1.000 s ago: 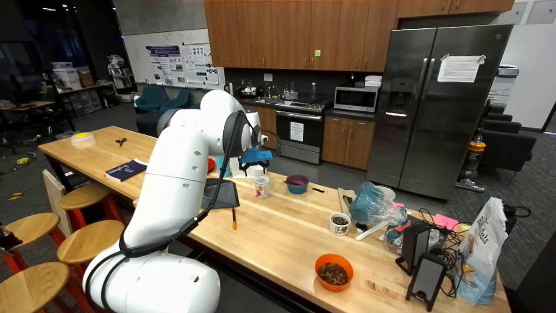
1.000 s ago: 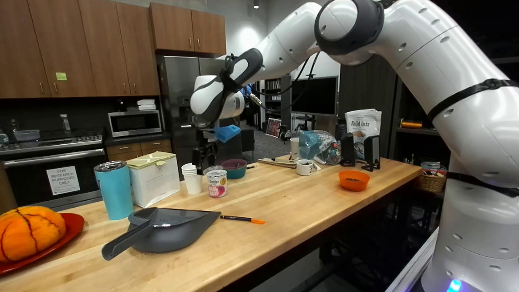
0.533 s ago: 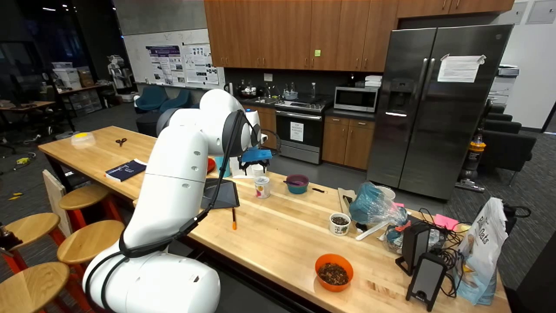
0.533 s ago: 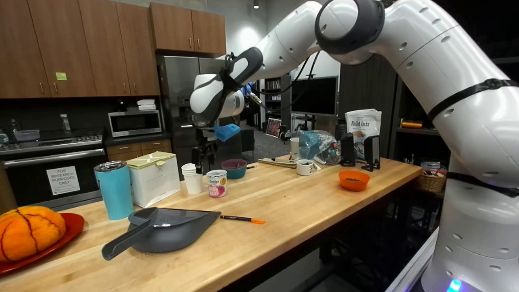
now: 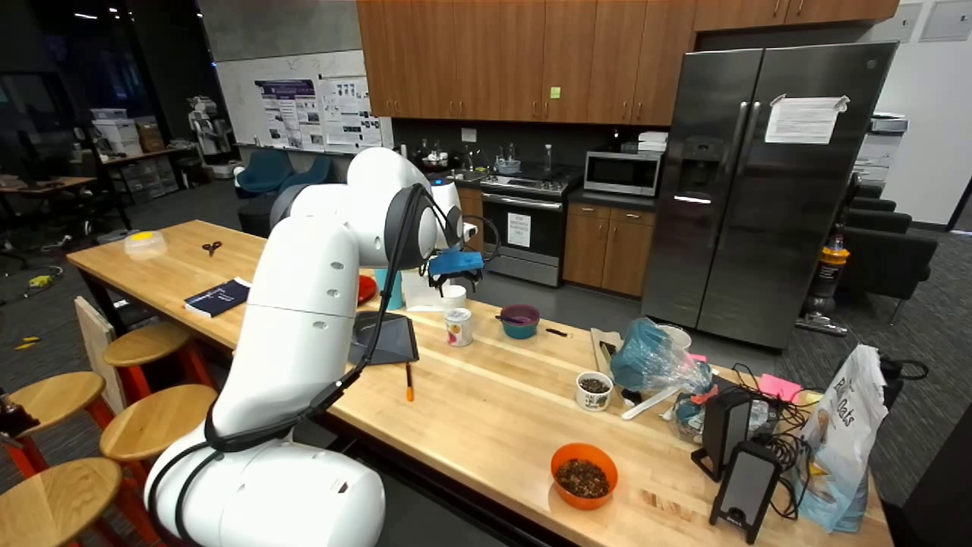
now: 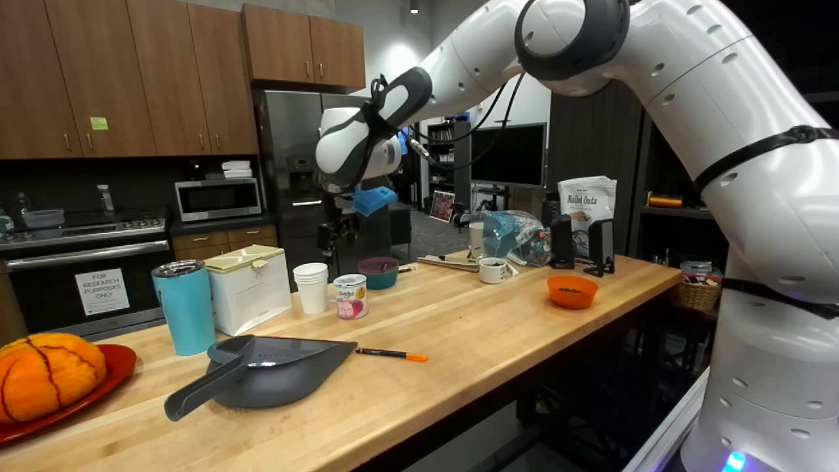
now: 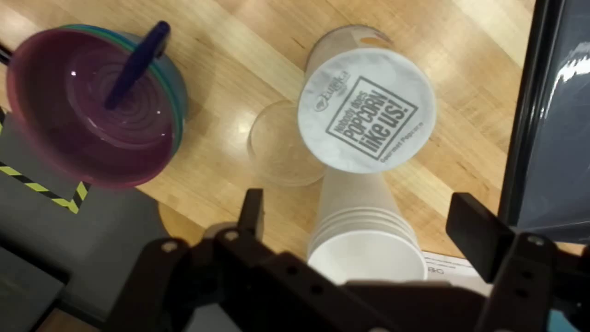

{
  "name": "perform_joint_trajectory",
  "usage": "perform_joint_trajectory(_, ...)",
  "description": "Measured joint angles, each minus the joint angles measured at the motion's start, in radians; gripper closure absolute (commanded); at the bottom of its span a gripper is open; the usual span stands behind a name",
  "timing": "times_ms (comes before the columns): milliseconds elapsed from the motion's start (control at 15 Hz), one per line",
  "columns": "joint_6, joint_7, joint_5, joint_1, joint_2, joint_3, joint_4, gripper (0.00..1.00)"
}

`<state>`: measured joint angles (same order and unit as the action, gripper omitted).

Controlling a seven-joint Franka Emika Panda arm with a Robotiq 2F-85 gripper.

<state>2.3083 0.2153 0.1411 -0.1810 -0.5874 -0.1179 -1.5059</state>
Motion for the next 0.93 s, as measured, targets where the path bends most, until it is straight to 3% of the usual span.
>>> perform_joint_trajectory(467, 0.142, -0.128, -0.031, 0.025, 0.011, 0.032, -0.03, 0.0)
perform_joint_trajectory(933, 0.244, -0.178, -0.073, 0.044, 0.004, 0.036, -0.098, 0.0)
